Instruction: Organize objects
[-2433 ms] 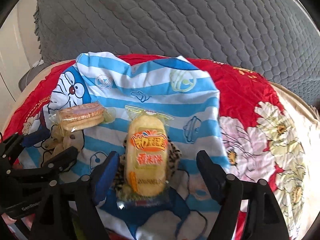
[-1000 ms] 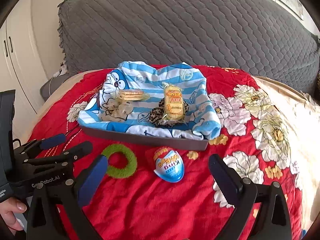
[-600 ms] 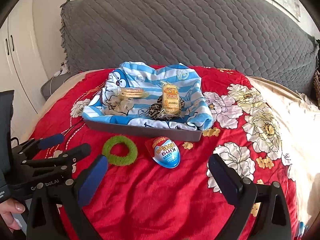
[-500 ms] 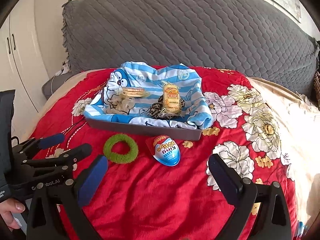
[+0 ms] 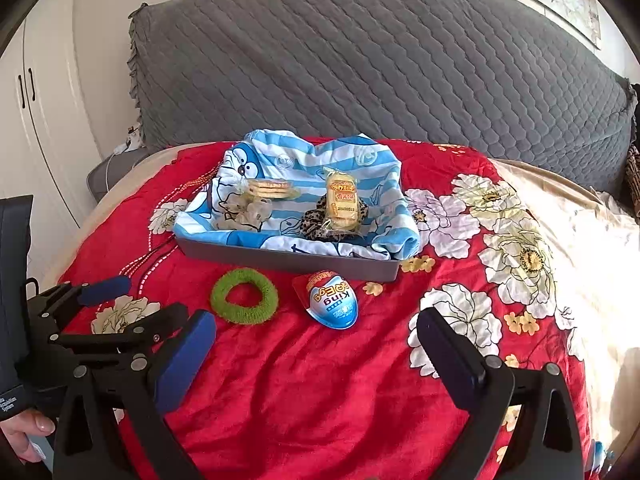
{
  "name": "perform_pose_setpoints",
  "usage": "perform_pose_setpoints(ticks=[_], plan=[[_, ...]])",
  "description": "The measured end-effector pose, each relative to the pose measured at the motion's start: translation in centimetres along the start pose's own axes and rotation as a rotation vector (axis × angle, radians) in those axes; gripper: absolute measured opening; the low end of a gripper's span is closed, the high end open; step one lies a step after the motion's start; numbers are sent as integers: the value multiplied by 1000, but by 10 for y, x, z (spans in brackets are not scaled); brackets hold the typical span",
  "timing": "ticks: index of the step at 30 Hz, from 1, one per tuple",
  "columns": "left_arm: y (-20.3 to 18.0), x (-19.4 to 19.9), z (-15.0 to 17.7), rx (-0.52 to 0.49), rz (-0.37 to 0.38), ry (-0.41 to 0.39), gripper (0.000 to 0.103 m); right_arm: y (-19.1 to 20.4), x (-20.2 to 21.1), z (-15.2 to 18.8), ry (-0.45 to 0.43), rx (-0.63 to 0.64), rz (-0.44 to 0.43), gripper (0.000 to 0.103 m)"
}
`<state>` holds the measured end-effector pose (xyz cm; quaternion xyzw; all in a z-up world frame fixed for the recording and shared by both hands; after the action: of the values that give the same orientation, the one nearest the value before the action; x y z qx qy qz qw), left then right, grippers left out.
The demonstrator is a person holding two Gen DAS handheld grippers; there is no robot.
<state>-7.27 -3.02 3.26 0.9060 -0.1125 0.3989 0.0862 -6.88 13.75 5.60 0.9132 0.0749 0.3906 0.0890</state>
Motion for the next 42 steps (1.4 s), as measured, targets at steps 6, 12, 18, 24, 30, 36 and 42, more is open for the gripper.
perform_pose_setpoints(ticks=[6,12,18,24,30,36,42], plan=[[-2,6,1,-3,-2,-5,84,2,6,5,-4,15,2,101],[-1,15,5,2,-4,-8,84,-1,12,7,-2,-8,-9,101],[-4,21,7,-10,-5,-12,84,-1,18,11,-4,1,-6,101],[-7,25,7,-19,-4,-13,84,-3,22,14,-4,5,-6,101],[-11,30,9,-31,-3,-12,84,-5,28,16,-7,1,-3,101],[-12,32,12,-36,-4,-11,84,-5,26,19,-2,15,5,101],[-11,24,14,-29,5,-7,84,-11,14,23,18,22,28,101]])
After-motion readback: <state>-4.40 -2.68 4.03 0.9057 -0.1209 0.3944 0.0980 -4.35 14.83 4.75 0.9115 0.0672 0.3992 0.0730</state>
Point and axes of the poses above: each gripper's, at about its wrist camera, not at the fingertips, and x roughly against the way its jaws point, y to its left, z to its underside, the point moved 1 cm from there along -x, roughly the way its jaws point, and after that the axes turned 15 degrees about -x, right-handed, at the moved point
